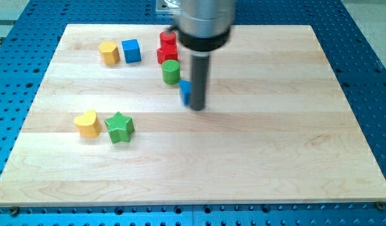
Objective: Make a vertical line with the green blocks and red blocks
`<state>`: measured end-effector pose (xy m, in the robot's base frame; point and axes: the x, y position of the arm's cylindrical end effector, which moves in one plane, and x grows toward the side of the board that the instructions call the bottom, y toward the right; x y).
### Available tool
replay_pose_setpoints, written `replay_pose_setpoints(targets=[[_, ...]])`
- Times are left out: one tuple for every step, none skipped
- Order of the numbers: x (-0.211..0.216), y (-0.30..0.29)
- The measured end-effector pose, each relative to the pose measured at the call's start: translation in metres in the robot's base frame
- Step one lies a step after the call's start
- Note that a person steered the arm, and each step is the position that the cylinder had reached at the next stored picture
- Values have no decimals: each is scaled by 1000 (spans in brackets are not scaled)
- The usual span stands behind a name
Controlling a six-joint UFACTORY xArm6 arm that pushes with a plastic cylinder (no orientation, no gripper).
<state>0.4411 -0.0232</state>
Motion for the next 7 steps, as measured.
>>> replay_pose_setpoints(targets=[[-8, -11], [-9, 38], [-26, 48], [-31, -10], [-31, -85], [-39, -103], [-47, -116]])
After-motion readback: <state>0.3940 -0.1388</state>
